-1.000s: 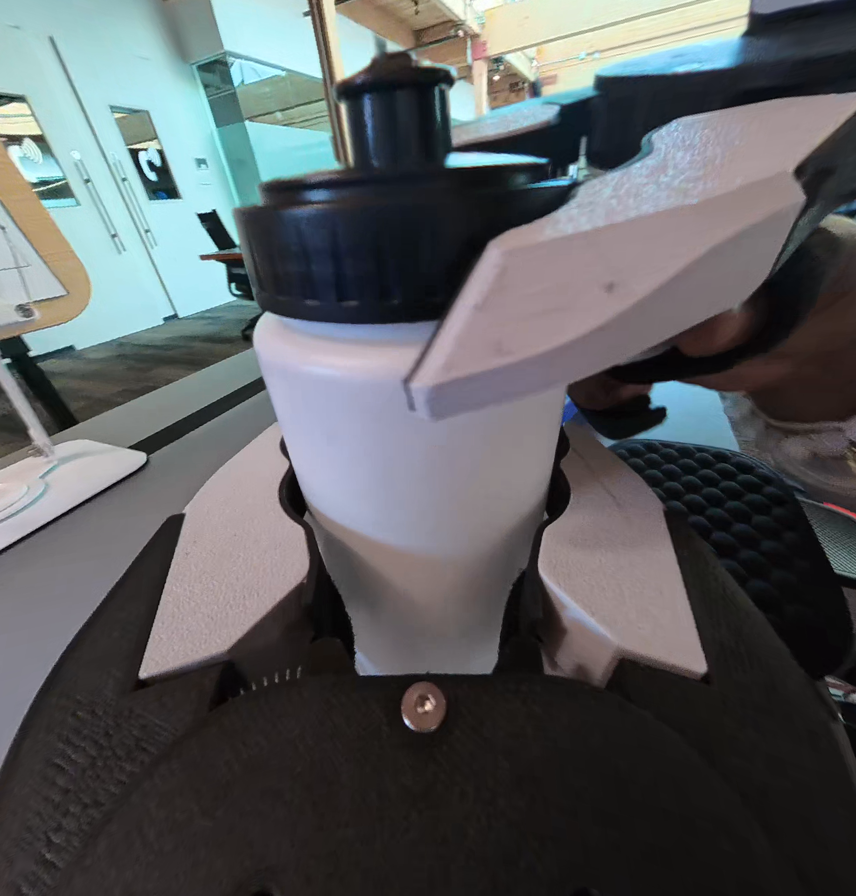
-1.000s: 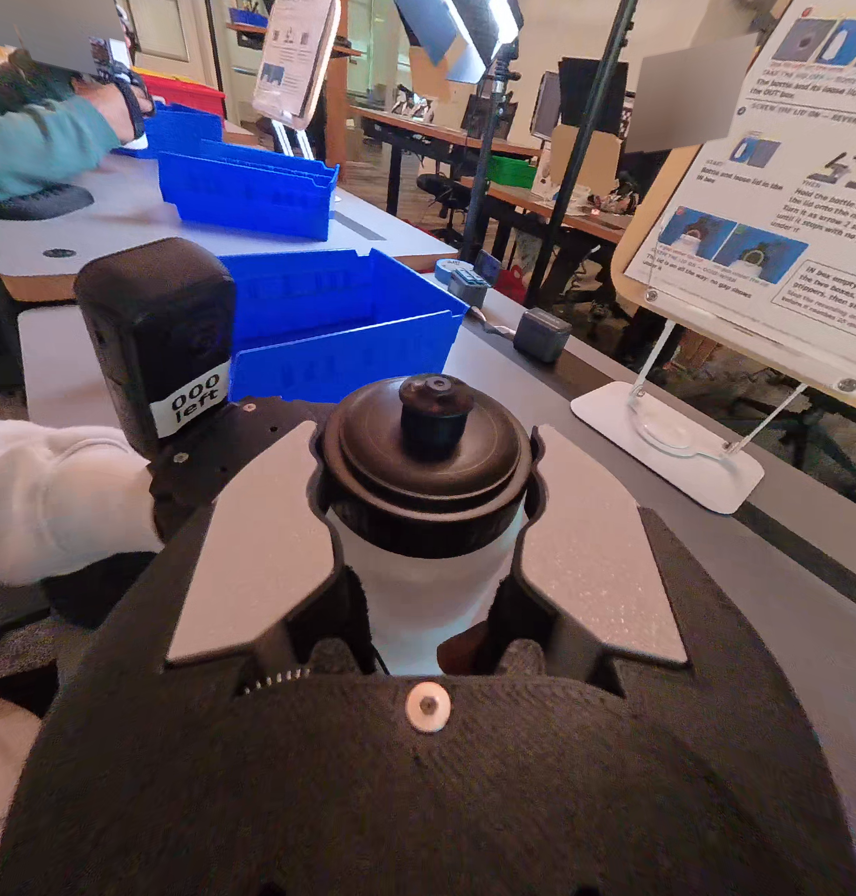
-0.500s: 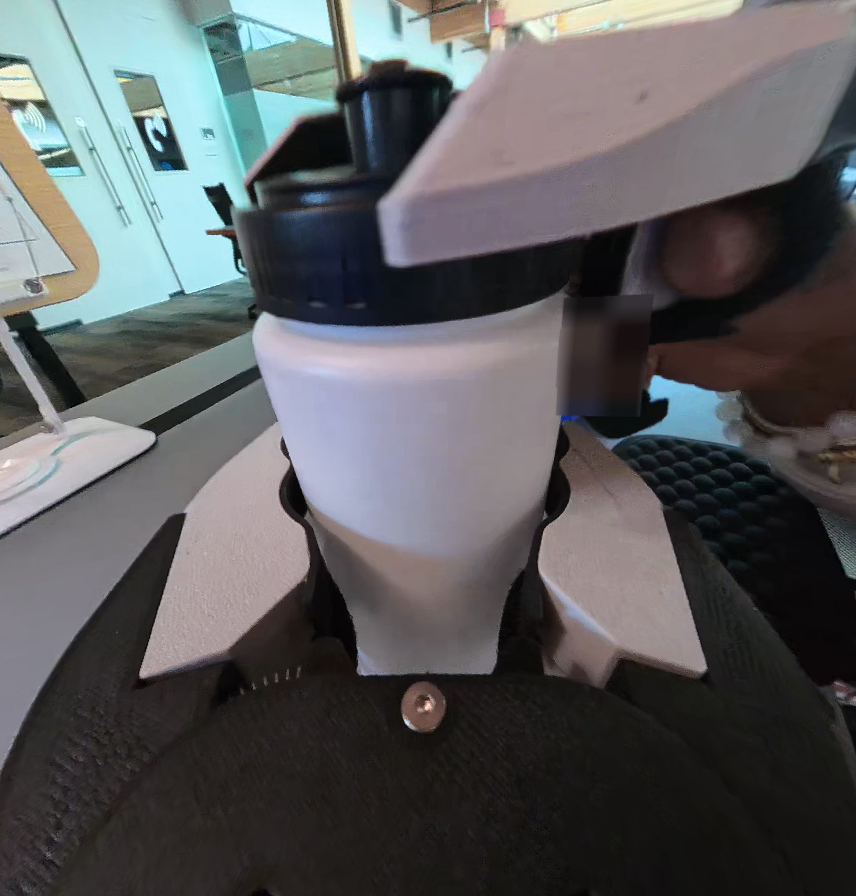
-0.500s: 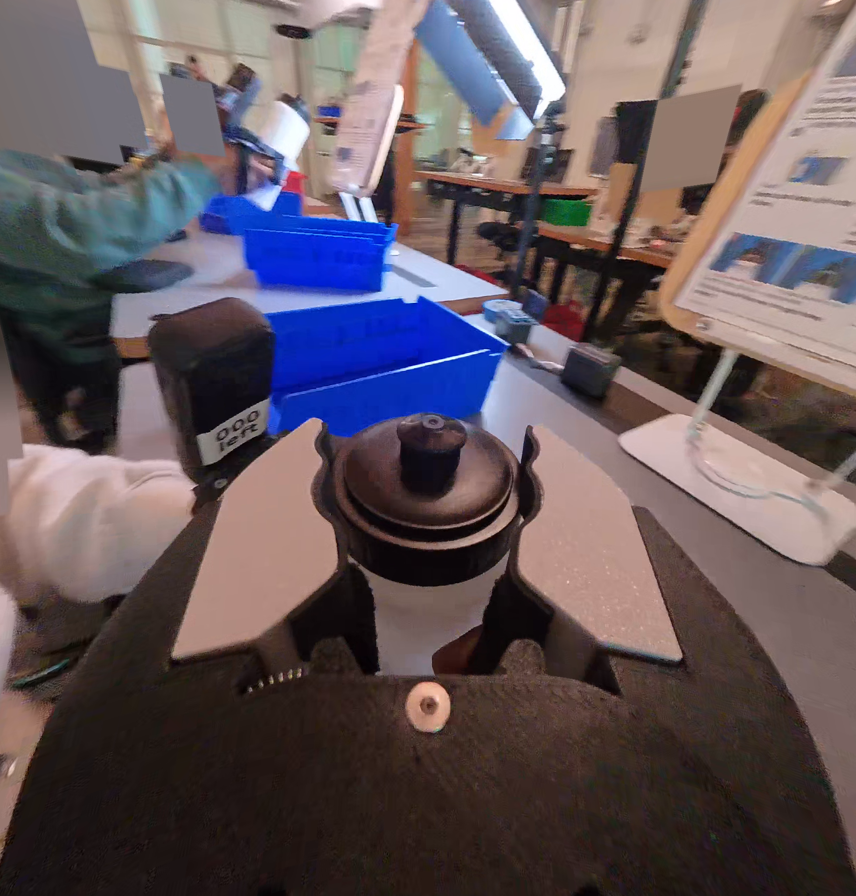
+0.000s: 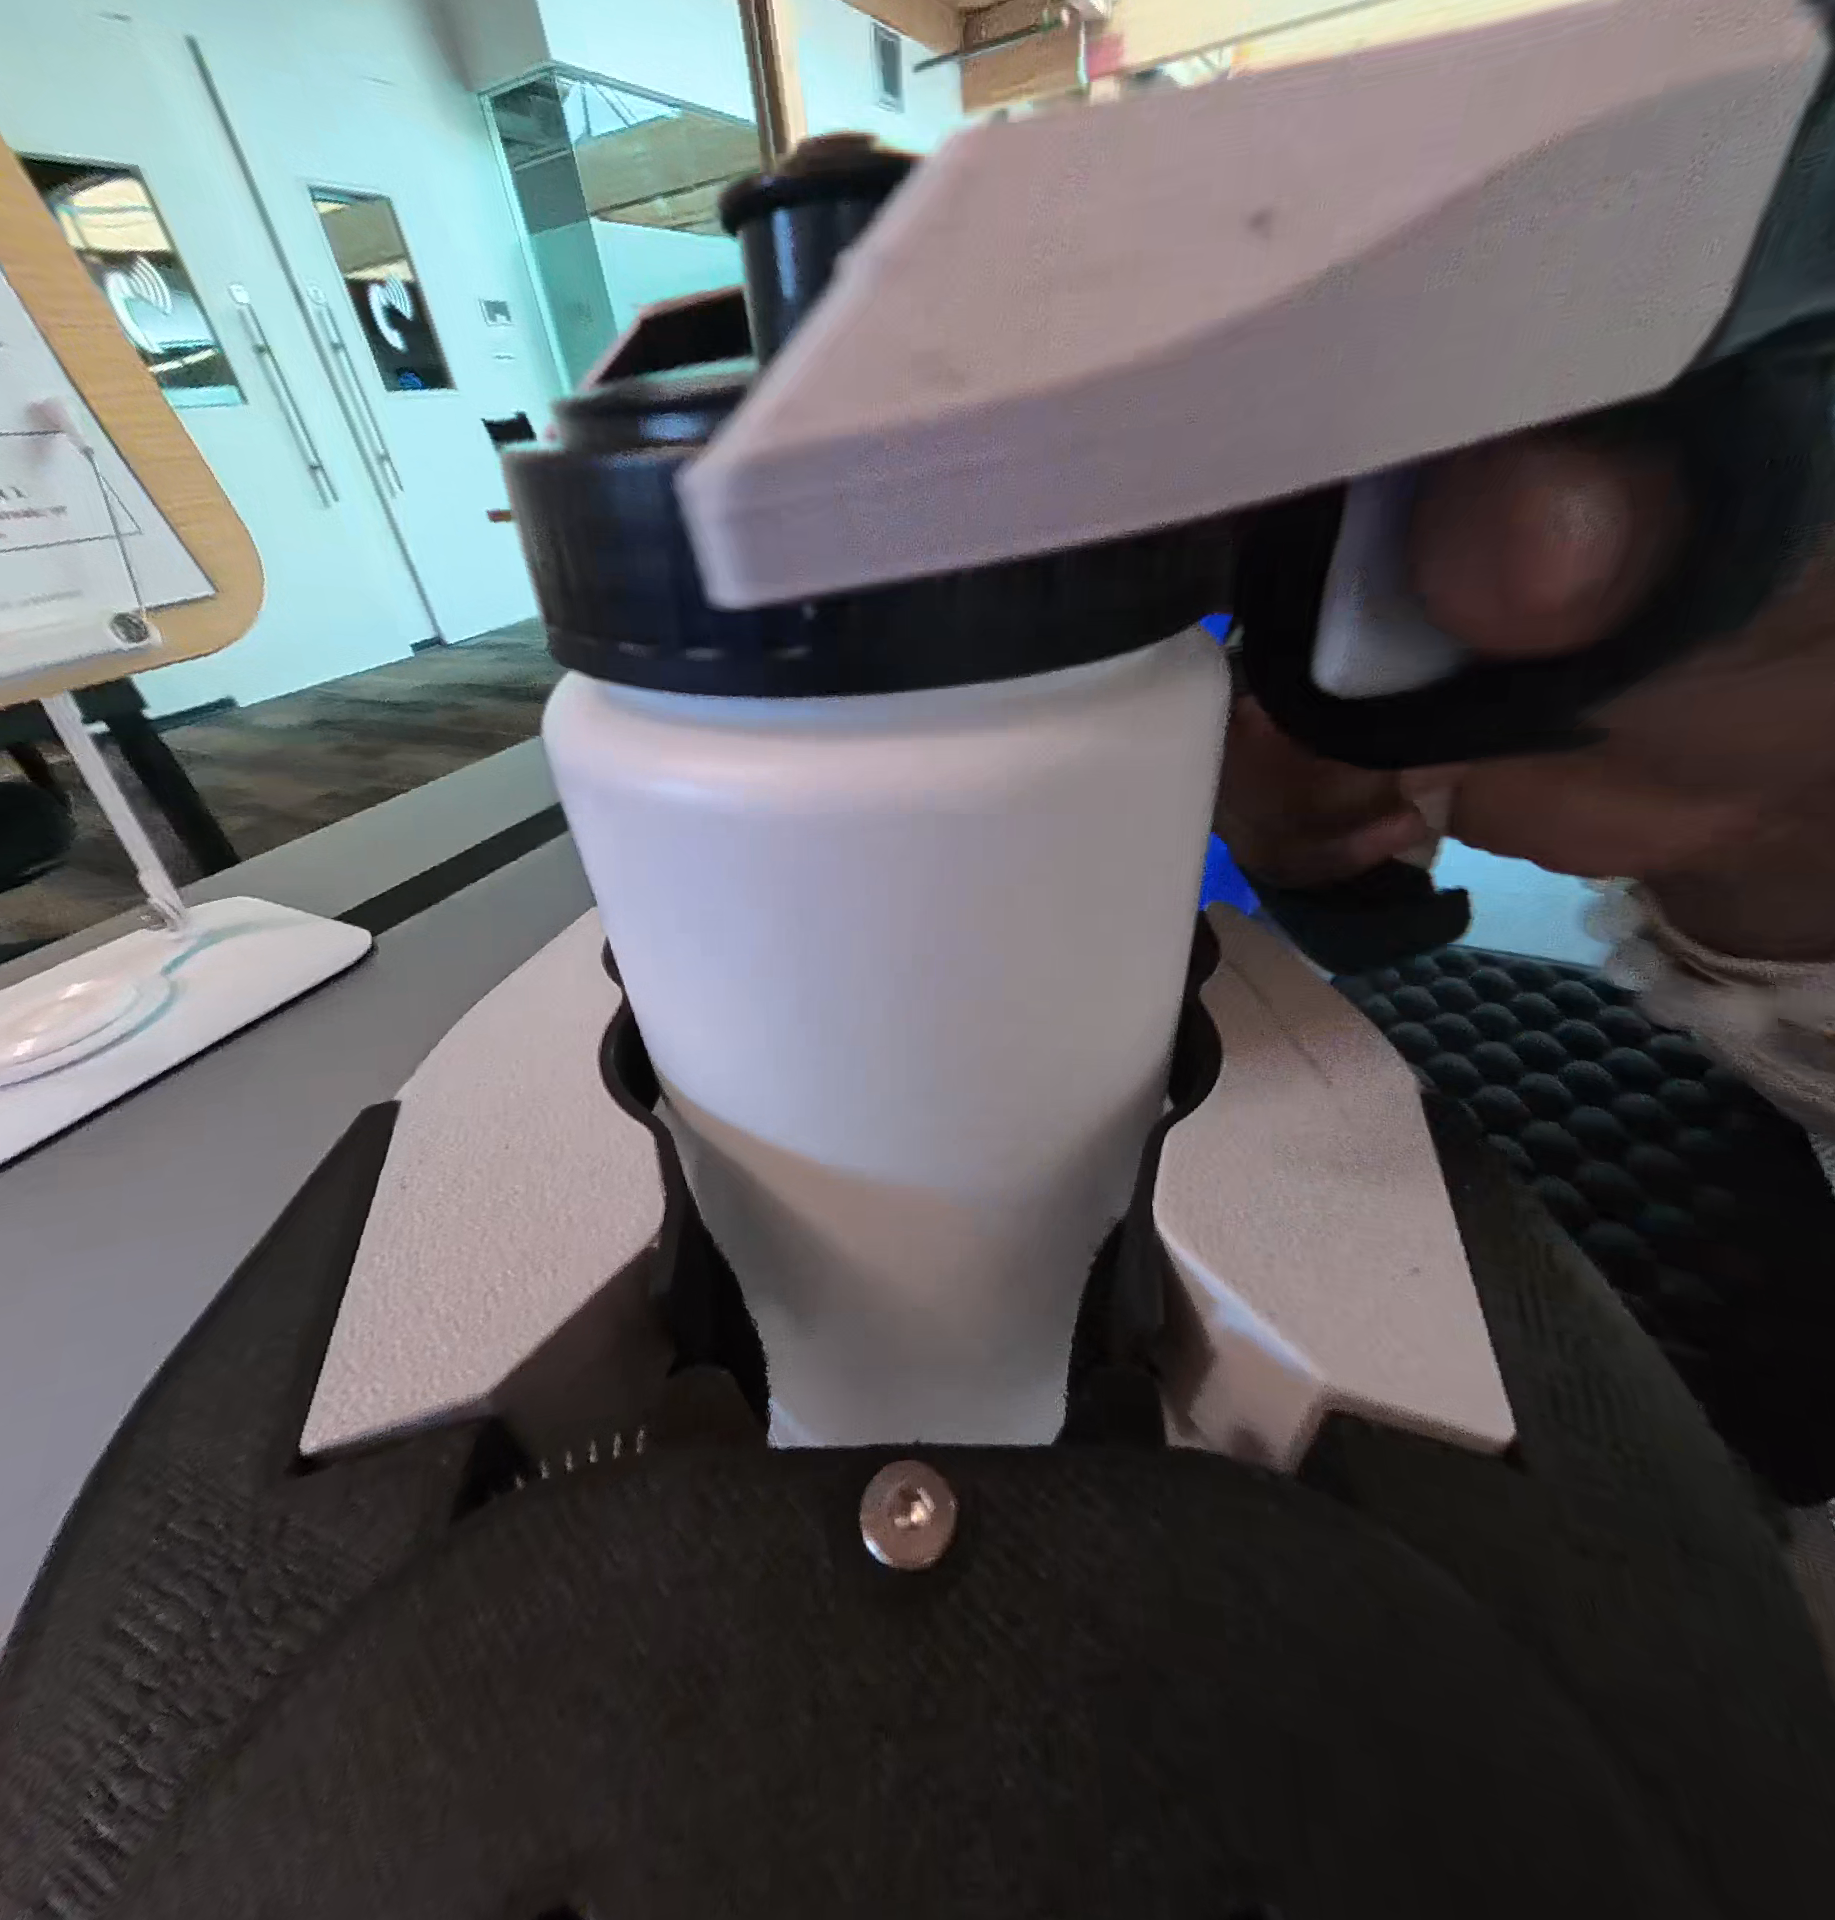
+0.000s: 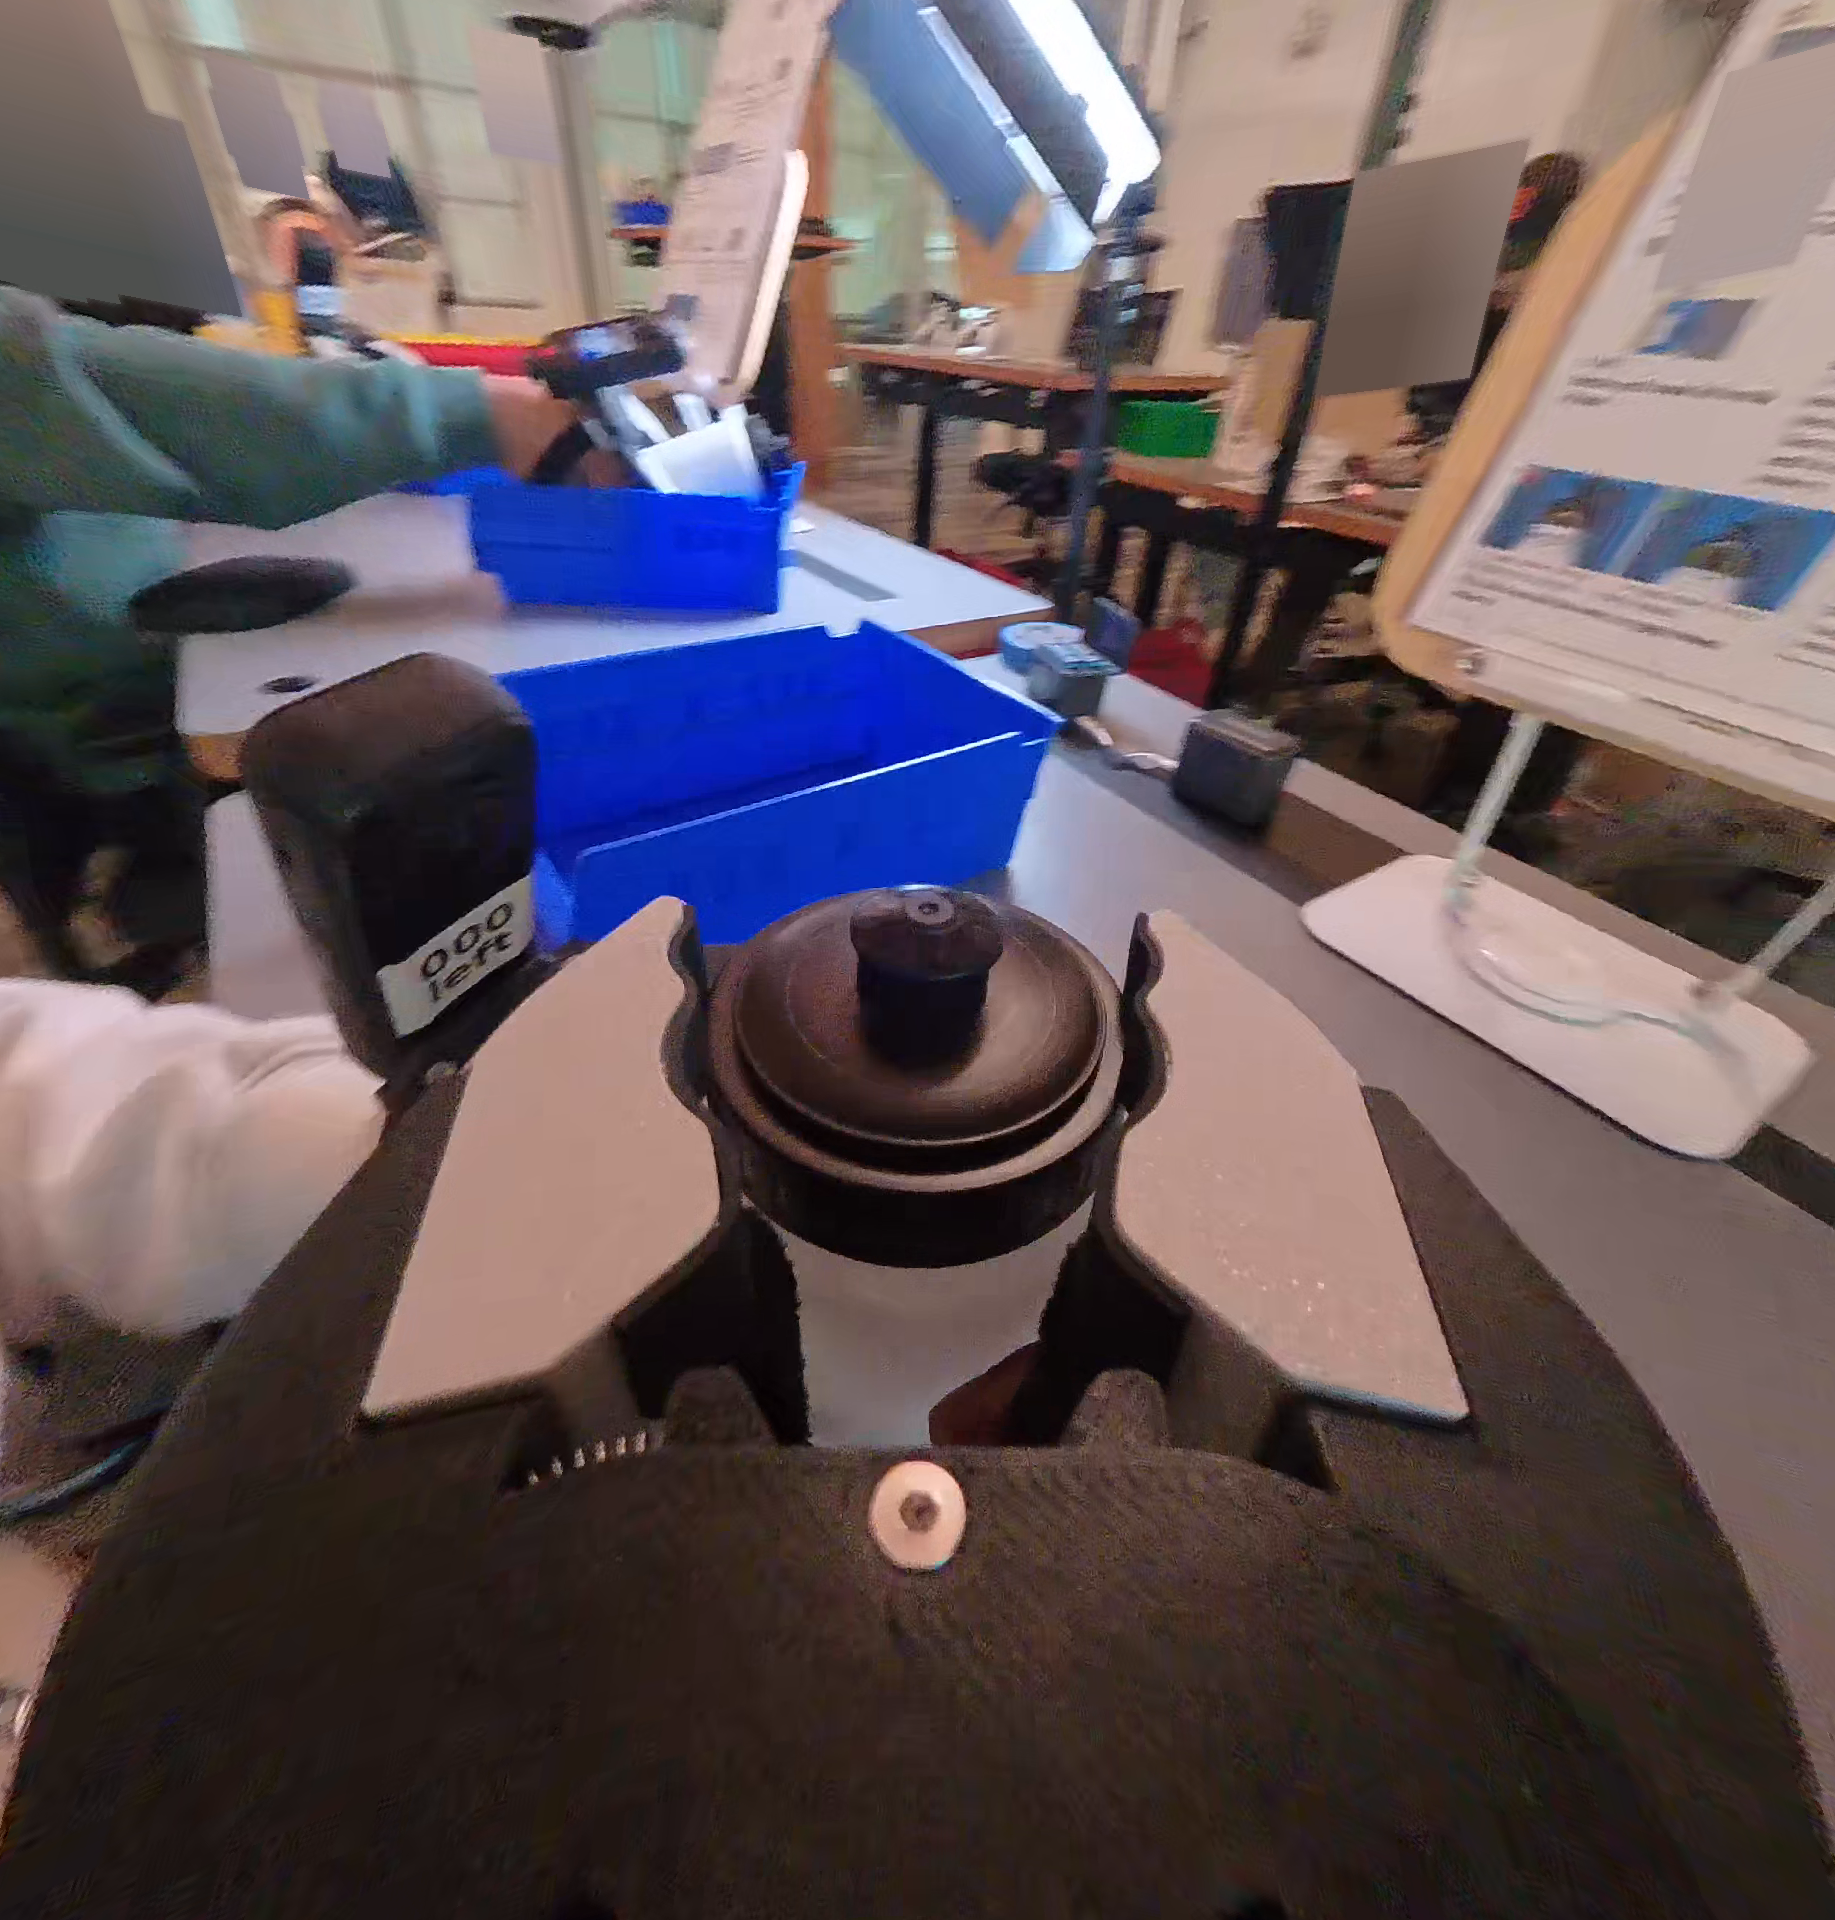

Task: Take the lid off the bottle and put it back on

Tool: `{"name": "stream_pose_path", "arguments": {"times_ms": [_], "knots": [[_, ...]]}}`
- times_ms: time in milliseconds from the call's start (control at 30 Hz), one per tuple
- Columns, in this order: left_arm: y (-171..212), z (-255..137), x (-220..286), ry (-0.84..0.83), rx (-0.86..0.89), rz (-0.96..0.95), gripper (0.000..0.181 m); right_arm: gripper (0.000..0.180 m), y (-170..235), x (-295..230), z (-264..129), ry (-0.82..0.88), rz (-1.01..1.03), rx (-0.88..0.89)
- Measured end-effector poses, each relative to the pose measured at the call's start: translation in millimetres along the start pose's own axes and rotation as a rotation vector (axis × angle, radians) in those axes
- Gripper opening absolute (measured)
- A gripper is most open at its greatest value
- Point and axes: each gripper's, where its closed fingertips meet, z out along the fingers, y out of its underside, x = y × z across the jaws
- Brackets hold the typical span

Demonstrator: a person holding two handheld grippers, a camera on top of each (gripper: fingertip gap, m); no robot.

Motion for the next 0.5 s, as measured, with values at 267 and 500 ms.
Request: {"name": "stream_pose_path", "arguments": {"times_ms": [267, 500], "knots": [[-2.8, -5.3, 18.4, 0.223, 0.047, -0.027, 0.098, 0.088, 4.7, -25.3, -19.1, -0.460, -0.044, -0.087], [-1.0, -0.8, 4.7, 0.063, 0.023, -0.018, 0.098, 0.076, 6.1, -7.5, -12.9, -0.265, -0.031, -0.002]]}}
